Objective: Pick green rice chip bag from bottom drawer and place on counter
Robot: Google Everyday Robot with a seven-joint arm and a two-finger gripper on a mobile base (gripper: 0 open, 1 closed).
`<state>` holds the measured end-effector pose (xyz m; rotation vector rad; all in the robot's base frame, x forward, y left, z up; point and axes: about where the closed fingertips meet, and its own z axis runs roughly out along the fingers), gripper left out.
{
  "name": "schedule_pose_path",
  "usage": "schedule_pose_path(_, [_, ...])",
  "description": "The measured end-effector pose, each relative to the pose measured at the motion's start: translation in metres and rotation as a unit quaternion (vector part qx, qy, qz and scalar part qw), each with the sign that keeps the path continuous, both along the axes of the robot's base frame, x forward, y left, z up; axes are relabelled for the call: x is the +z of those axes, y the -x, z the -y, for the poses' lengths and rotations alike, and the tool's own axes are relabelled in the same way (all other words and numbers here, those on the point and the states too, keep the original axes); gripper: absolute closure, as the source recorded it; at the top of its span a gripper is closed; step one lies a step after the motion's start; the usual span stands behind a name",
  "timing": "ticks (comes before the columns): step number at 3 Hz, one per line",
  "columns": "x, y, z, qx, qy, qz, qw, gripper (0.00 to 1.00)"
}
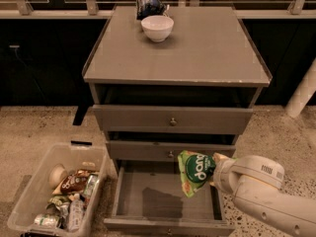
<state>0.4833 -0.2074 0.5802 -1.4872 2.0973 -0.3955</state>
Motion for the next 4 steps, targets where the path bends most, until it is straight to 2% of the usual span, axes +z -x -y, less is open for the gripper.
schedule_pose_path(1, [0.000,0.000,0.000,0.000,0.000,0.000,1.0000,1.00])
schedule_pose_path(2, [0.031,0.002,-0.012,0.012,-0.002,0.023,0.9997,1.00])
schedule_pose_path(3, [0.093,0.000,-0.043,0.045,0.001,0.068,0.9967,1.00])
schedule_pose_path(4, [0.182,-0.006,-0.070,0.086,0.030,0.141,0.9859,1.00])
